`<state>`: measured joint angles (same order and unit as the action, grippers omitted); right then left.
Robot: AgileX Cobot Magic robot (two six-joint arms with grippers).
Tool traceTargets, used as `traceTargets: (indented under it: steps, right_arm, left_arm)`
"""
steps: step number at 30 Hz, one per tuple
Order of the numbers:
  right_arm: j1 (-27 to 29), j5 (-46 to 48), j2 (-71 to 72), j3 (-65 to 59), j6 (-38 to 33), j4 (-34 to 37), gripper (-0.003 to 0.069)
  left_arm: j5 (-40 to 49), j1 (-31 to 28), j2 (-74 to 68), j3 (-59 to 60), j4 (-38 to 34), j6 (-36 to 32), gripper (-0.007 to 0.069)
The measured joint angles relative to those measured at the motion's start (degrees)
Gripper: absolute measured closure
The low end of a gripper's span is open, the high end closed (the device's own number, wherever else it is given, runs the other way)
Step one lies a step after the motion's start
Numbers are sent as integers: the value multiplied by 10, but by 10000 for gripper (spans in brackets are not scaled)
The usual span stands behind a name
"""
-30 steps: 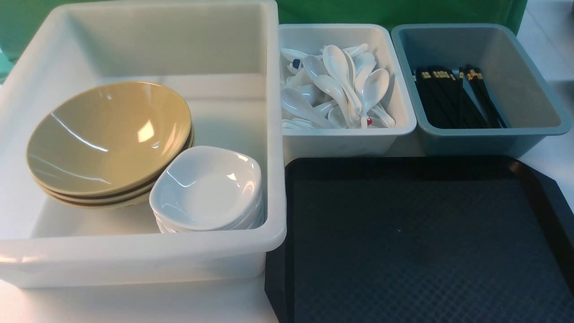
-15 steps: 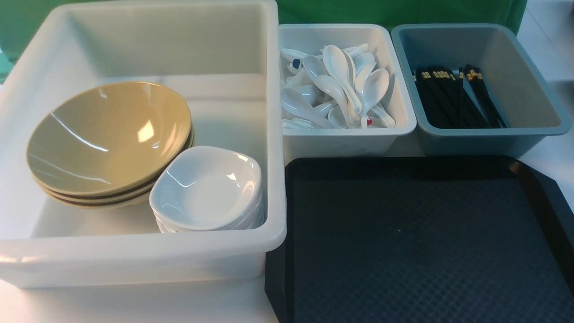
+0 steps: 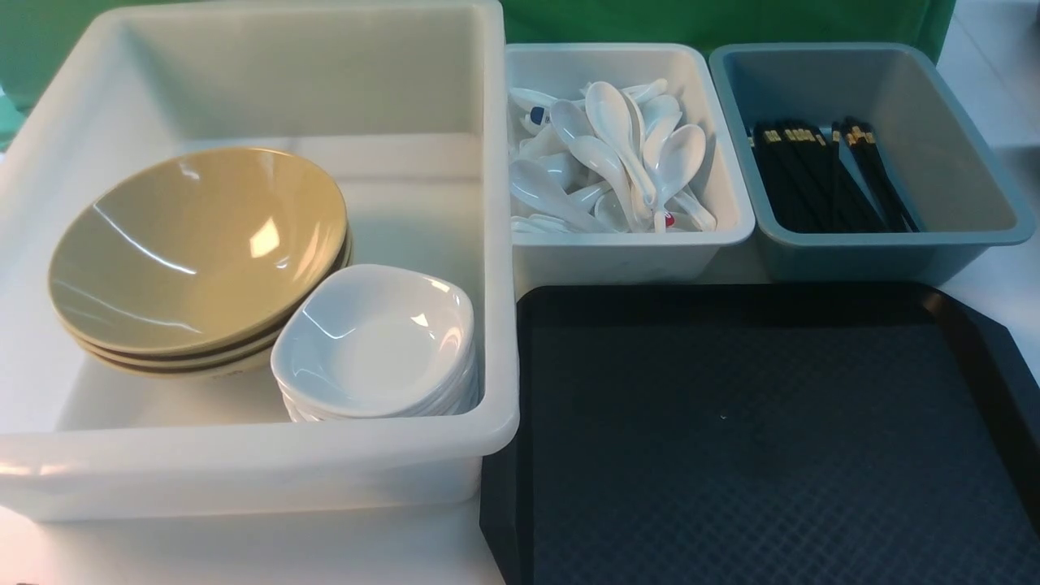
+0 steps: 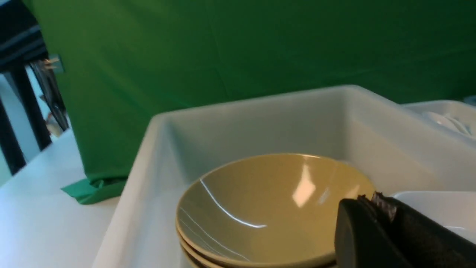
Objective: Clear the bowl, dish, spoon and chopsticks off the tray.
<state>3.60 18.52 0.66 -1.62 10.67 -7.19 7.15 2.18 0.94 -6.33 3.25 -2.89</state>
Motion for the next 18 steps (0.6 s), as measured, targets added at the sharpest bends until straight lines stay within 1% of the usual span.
traceTargets:
  steps: [1, 3, 6, 10, 15, 18]
  right_arm:
    - [0, 0, 0, 0, 0, 0, 615]
    - [0, 0, 0, 0, 1, 0, 615]
    - [0, 0, 0, 0, 1, 0, 614]
    - [0, 0, 0, 0, 1, 0, 614]
    - [0, 0, 0, 0, 1, 0, 614]
    - [0, 0, 0, 0, 1, 0, 614]
  left_arm:
    - [-29, -16, 0, 27, -1, -1, 636]
    - [-49, -34, 0, 59, -2, -1, 636]
    - [-40, -45, -1, 78, -2, -1, 636]
    - [2, -45, -1, 78, -2, -1, 636]
    - [87, -45, -1, 78, -10, -1, 636]
    - [104, -45, -1, 78, -18, 0, 636]
